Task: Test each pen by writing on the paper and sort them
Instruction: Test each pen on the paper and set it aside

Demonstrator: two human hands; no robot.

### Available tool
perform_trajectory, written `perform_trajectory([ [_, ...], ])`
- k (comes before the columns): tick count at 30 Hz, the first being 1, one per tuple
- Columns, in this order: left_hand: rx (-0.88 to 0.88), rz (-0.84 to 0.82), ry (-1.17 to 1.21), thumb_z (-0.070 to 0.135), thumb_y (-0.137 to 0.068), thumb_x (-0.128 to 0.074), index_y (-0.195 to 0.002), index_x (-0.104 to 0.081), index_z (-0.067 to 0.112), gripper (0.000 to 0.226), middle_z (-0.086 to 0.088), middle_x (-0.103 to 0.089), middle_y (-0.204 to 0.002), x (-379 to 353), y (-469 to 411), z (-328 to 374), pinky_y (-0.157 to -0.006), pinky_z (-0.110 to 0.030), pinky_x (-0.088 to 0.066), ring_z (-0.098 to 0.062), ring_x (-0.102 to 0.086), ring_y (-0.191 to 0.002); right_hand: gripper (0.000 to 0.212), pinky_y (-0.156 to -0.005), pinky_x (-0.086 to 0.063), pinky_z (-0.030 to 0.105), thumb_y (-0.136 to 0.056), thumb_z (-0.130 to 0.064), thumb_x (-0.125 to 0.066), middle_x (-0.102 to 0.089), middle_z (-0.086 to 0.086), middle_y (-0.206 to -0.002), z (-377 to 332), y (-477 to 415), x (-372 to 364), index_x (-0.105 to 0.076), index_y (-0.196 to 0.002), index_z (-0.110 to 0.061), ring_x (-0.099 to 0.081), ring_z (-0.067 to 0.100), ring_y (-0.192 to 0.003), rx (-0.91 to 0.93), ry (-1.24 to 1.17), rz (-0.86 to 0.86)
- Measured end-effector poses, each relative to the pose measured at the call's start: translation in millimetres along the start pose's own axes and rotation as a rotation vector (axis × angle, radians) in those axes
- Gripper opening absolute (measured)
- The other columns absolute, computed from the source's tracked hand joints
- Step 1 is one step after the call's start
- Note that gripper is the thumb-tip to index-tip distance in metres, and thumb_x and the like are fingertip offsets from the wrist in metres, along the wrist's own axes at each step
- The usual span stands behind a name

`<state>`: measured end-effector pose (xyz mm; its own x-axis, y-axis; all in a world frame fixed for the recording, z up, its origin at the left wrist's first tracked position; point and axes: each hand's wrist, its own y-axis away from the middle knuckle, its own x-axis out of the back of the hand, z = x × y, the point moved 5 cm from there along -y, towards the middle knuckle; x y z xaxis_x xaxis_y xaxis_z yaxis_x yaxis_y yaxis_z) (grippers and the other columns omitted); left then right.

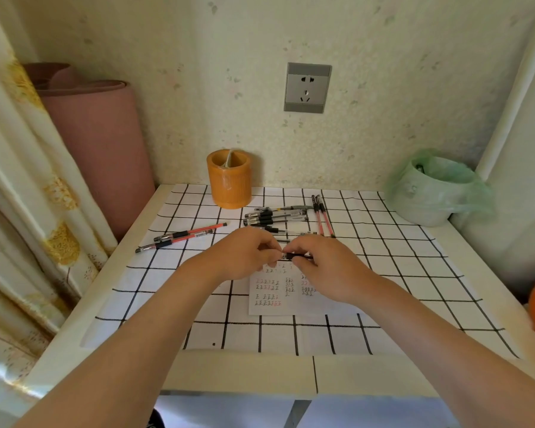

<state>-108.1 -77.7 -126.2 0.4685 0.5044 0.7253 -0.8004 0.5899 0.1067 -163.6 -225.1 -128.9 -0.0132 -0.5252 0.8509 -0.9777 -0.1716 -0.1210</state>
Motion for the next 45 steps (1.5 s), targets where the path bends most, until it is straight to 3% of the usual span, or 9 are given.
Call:
perform_trajectory([
  [4, 0.072, 0.009, 0.142, 0.028, -0.09, -0.068, -0.092, -0.069, 0.013, 0.015, 0.004, -0.075, -0.08, -1, 0, 0, -0.056, -0.016, -0.047, -0.006, -0.065, -0.064, 0.021, -0.069, -0.046, 0.034, -0.097, -0.037, -0.045, -0.057, -0.011, -0.093, -10, 3, -7, -0.059, -0.11, -0.027, -0.055, 0.013, -0.082, 0.073, 0.248, -0.043],
  [8, 0.065, -0.061, 0.183, 0.032, -0.091, -0.066, -0.089, -0.074, 0.013, 0.021, 0.002, -0.074, -0.08, -3, 5, 7, -0.053, -0.01, -0.043, -0.003, -0.063, -0.066, 0.056, -0.054, -0.041, 0.03, -0.085, -0.08, -0.038, -0.055, -0.008, -0.061, -19, 2, -10, -0.057, -0.074, -0.028, -0.053, 0.009, -0.059, 0.03, 0.411, -0.028],
  [12, 0.09, -0.084, 0.237, 0.041, -0.097, -0.054, -0.089, -0.074, 0.017, 0.033, 0.002, -0.07, -0.078, 2, 11, 6, -0.066, -0.024, -0.046, -0.006, -0.062, -0.069, 0.062, -0.05, -0.033, 0.026, -0.083, -0.078, -0.039, -0.056, -0.004, -0.053, -23, -8, -7, -0.067, -0.068, -0.025, -0.052, 0.007, -0.054, -0.021, 0.435, -0.007],
  [17, 0.133, 0.012, 0.203, 0.036, -0.102, -0.043, -0.091, -0.074, 0.022, 0.036, 0.01, -0.072, -0.083, 23, 13, -12, -0.065, -0.021, -0.044, -0.008, -0.063, -0.073, 0.063, -0.047, -0.034, 0.027, -0.08, -0.074, -0.036, -0.039, -0.003, -0.043, -23, -26, -10, -0.04, -0.049, -0.019, -0.038, 0.015, -0.043, -0.101, 0.349, 0.046],
  [24, 0.232, 0.297, -0.396, 0.024, -0.099, -0.049, -0.116, -0.065, 0.023, 0.023, 0.001, -0.06, -0.112, 59, 16, -80, -0.087, -0.034, -0.052, -0.016, -0.056, -0.1, 0.045, -0.062, -0.047, 0.032, -0.094, -0.065, -0.04, -0.063, -0.005, -0.075, -25, -53, -24, -0.056, -0.094, -0.023, -0.059, 0.013, -0.069, -0.128, 0.216, -0.003],
  [27, 0.249, 0.314, -0.534, 0.02, -0.097, -0.052, -0.128, -0.057, 0.024, 0.032, -0.002, -0.051, -0.118, 65, 19, -97, -0.093, -0.035, -0.049, -0.018, -0.046, -0.111, 0.016, -0.066, -0.043, 0.028, -0.098, -0.022, -0.053, -0.061, 0.0, -0.104, -19, -66, -26, -0.055, -0.114, -0.021, -0.059, 0.016, -0.085, -0.109, 0.176, 0.005],
  [31, 0.244, 0.328, -0.581, 0.014, -0.095, -0.053, -0.132, -0.055, 0.021, 0.038, -0.003, -0.049, -0.12, 67, 25, -114, -0.094, -0.037, -0.048, -0.019, -0.044, -0.112, 0.053, -0.081, -0.036, 0.021, -0.084, 0.011, -0.054, -0.047, 0.005, -0.119, -8, -85, -26, -0.059, -0.128, -0.018, -0.047, 0.016, -0.098, -0.095, 0.197, 0.03],
  [39, 0.192, 0.382, -0.542, 0.008, -0.092, -0.056, -0.129, -0.057, 0.023, 0.04, -0.002, -0.049, -0.119, 69, 31, -121, -0.094, -0.034, -0.045, -0.019, -0.043, -0.11, 0.045, -0.101, -0.044, 0.038, -0.093, -0.001, -0.056, -0.061, 0.005, -0.126, 4, -100, -37, -0.063, -0.133, -0.022, -0.051, 0.027, -0.118, -0.053, 0.408, 0.047],
  [45, 0.244, 0.445, -0.572, 0.008, -0.09, -0.055, -0.125, -0.056, 0.022, 0.038, -0.003, -0.051, -0.116, 74, 36, -129, -0.094, -0.034, -0.04, -0.022, -0.044, -0.109, 0.031, -0.097, -0.045, 0.04, -0.094, -0.016, -0.06, -0.067, 0.001, -0.115, -14, -96, -41, -0.07, -0.121, -0.026, -0.056, 0.023, -0.109, 0.025, 0.395, 0.122],
])
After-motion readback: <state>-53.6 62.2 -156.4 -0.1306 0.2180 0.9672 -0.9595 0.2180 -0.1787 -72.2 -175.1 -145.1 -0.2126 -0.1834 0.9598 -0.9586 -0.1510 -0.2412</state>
